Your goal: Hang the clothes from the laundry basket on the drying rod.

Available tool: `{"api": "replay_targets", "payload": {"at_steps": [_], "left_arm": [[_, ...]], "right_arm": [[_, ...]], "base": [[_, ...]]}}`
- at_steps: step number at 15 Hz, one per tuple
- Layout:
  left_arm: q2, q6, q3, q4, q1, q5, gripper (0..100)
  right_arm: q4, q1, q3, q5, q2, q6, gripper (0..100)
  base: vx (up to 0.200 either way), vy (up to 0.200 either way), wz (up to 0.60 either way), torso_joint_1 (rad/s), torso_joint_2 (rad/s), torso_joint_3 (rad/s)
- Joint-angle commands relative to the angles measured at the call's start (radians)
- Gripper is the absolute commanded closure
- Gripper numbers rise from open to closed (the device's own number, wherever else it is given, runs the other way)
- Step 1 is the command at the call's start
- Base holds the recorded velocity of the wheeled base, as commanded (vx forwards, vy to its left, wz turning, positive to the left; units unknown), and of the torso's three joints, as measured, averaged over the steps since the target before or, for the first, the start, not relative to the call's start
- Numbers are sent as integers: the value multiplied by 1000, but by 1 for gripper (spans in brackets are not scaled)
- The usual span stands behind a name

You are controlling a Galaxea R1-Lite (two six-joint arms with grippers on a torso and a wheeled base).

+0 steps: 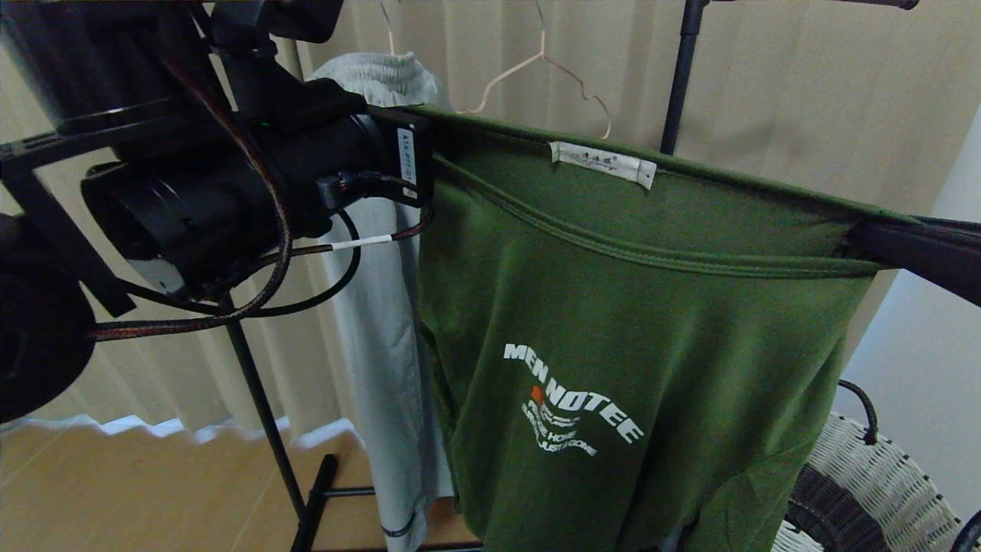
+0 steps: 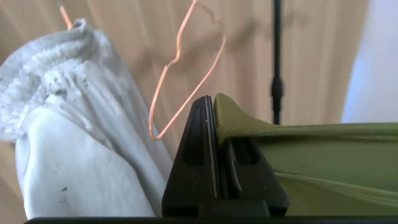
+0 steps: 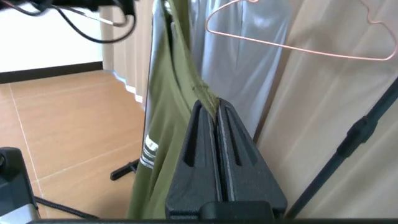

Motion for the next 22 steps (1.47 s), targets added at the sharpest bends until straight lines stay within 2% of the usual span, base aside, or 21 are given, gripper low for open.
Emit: {"api": "replay_targets", "payload": {"at_steps": [1, 5, 8, 11, 15, 20, 22], "left_arm": [[16, 0, -4, 2, 0, 2, 100], [26, -8, 34, 3, -8, 2, 100], [49, -57, 63, 3, -29, 2, 100], [33, -52, 75, 2, -24, -1, 100], [-4, -48, 65, 2, -24, 2, 100], [-136, -48, 126, 5, -69, -15, 100], [-199, -46, 164, 6, -107, -81, 100]], "right_arm": [[0, 1, 5, 1, -9, -1, 100], [3, -4, -40, -1, 77, -5, 100], [-9, -11, -120, -9, 212, -7, 100], [-6, -24, -227, -9, 276, -7, 100], [-14, -25, -279, -13, 356, -4, 100], [-126, -45, -301, -27, 428, -2, 100], [-127, -45, -324, -27, 454, -2, 100]], "base": [[0, 0, 0, 0, 0, 0], [0, 0, 0, 0, 0, 0], [0, 0, 0, 0, 0, 0], [0, 0, 0, 0, 0, 0], [0, 0, 0, 0, 0, 0], [0, 0, 0, 0, 0, 0], [0, 0, 0, 0, 0, 0]]}}
